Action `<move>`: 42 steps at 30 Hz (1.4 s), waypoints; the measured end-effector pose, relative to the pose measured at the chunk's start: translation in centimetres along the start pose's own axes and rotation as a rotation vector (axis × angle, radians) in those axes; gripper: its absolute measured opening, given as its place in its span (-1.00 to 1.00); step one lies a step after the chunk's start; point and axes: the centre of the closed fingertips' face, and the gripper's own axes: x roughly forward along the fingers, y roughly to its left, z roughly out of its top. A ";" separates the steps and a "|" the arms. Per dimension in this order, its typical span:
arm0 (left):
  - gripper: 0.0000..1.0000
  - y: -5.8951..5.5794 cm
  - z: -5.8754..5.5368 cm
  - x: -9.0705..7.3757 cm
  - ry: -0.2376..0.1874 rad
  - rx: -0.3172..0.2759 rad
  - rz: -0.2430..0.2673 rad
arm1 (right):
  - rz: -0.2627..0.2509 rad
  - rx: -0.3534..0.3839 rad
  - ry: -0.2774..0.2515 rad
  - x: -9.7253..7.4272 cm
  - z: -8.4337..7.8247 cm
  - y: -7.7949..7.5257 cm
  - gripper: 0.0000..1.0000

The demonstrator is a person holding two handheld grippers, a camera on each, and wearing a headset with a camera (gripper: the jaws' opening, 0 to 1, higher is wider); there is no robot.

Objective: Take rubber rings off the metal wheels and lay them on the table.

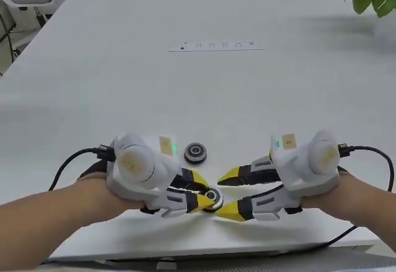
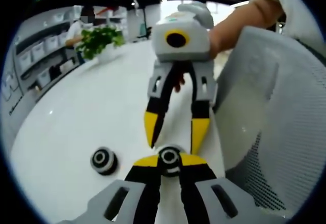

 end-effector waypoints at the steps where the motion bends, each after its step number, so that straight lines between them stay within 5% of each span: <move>1: -0.73 0.0 0.0 0.0 -0.001 -0.001 0.002 | -0.001 0.006 -0.002 0.1 0.0 0.0 -0.39; 15: -0.73 0.2 0.2 0.0 -0.008 -0.006 0.014 | 0.001 0.018 -0.003 0.9 -0.1 0.1 -0.48; 42: -0.73 0.3 0.3 -0.2 -0.023 -0.016 0.021 | -0.026 0.060 0.002 -0.3 -1.0 0.1 -0.73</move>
